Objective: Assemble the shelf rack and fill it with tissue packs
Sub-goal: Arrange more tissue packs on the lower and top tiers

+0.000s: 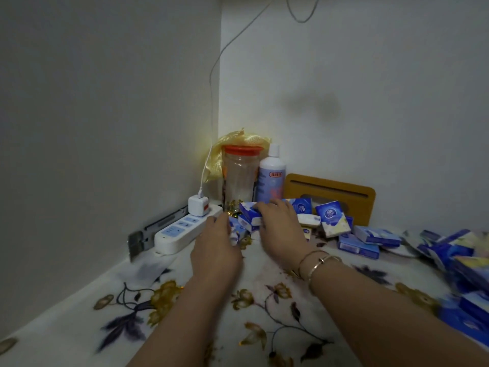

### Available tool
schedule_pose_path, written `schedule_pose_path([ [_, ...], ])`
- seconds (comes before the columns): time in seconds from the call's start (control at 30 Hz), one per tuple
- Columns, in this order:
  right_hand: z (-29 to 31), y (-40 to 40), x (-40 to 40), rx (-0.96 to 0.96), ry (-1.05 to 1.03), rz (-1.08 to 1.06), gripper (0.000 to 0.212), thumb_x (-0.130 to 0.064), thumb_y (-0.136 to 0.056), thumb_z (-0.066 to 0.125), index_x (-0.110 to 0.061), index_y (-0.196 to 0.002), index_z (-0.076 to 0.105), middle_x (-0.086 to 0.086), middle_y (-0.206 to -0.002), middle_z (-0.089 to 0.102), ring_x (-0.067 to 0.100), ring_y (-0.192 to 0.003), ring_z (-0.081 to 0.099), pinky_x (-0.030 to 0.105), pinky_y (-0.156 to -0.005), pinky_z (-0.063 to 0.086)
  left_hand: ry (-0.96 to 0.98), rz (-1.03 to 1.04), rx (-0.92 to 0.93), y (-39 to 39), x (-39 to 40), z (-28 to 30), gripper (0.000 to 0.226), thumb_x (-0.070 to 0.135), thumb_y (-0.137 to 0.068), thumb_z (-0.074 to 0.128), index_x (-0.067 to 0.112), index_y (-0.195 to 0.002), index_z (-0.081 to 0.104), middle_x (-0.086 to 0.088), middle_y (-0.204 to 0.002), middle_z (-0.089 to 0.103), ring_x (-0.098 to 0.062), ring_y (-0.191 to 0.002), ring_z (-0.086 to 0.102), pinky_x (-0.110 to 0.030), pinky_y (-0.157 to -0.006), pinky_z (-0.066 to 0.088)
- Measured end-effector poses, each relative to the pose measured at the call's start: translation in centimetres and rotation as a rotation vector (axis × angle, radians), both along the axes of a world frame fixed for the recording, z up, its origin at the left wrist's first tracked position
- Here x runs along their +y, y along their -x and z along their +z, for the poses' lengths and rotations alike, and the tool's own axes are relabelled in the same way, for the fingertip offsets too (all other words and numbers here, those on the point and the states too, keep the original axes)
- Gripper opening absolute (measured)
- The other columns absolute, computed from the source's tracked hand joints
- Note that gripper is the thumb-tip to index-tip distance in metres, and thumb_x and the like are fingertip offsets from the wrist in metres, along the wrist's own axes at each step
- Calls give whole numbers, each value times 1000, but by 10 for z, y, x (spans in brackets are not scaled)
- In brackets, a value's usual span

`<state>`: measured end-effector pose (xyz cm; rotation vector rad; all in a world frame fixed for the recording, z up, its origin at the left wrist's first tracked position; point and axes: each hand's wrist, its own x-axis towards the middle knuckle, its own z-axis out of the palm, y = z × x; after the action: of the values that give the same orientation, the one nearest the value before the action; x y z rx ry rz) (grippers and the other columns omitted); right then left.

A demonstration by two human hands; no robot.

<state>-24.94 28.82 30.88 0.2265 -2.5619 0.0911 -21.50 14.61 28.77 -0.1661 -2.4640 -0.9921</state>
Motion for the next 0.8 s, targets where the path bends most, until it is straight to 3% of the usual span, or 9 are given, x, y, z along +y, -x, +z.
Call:
schedule_pose_path([
  [0.13,4,-21,3,59,253,66,25,-18,-90,52,-14,-114,58,7,-103,62,25,-101,54,37,-87,45,-377,-105,-4,-9,1,7,29,19,-79,69,19,-78,40,1,-78,55,-19,-73,56,-36,-63,45],
  [0.23,19,-45,12,-31,623,47,9,-19,-93,48,-12,-96,53,4,-85,56,23,-82,53,32,-62,42,-583,-168,37,-23,6,16,26,21,-81,71,16,-86,46,6,-88,57,-3,-79,53,-28,-69,45],
  [0.3,37,-66,18,-81,793,-7,14,-20,-96,45,-14,-83,46,0,-75,46,21,-76,47,27,-53,31,-676,-232,51,-38,14,21,27,27,-82,72,19,-92,49,11,-100,60,-1,-90,56,-36,-82,52],
  [0.37,58,-88,26,-106,901,-60,20,-21,-98,42,-12,-81,46,3,-74,47,21,-70,48,26,-54,35,-723,-304,84,-57,23,28,27,29,-82,72,23,-93,49,12,-108,61,-5,-101,59,-45,-88,53],
  [0.43,74,-106,36,-156,934,-86,23,-19,-97,41,-8,-78,49,15,-75,55,27,-67,56,27,-58,46,-742,-370,129,-74,32,35,24,25,-84,71,22,-93,49,12,-115,60,-5,-110,57,-45,-92,52],
  [0.5,89,-131,48,-222,992,-111,20,-18,-91,43,-8,-79,53,23,-84,63,38,-81,66,44,-72,57,-711,-450,175,-99,40,45,23,25,-84,71,23,-93,49,14,-122,58,-3,-116,55,-42,-93,52],
  [0.57,108,-166,54,-288,1068,-126,15,-15,-92,44,-7,-85,55,22,-92,64,39,-84,66,47,-76,58,-628,-529,248,-127,43,60,25,26,-84,71,25,-92,48,21,-123,56,0,-119,52,-32,-90,53],
  [0.67,137,-215,52,-370,1241,-68,16,-4,-94,45,0,-80,52,28,-86,60,37,-65,64,42,-58,59,-526,-590,379,-161,42,90,29,21,-83,73,24,-88,45,23,-118,54,6,-116,51,-18,-80,52],
  [0.8,176,-271,44,-355,1311,33,19,-4,-93,40,4,-96,58,24,-77,65,30,-54,67,34,-50,58,-418,-618,523,-201,45,133,32,18,-79,76,24,-89,45,20,-116,54,6,-111,52,-26,-81,55],
])
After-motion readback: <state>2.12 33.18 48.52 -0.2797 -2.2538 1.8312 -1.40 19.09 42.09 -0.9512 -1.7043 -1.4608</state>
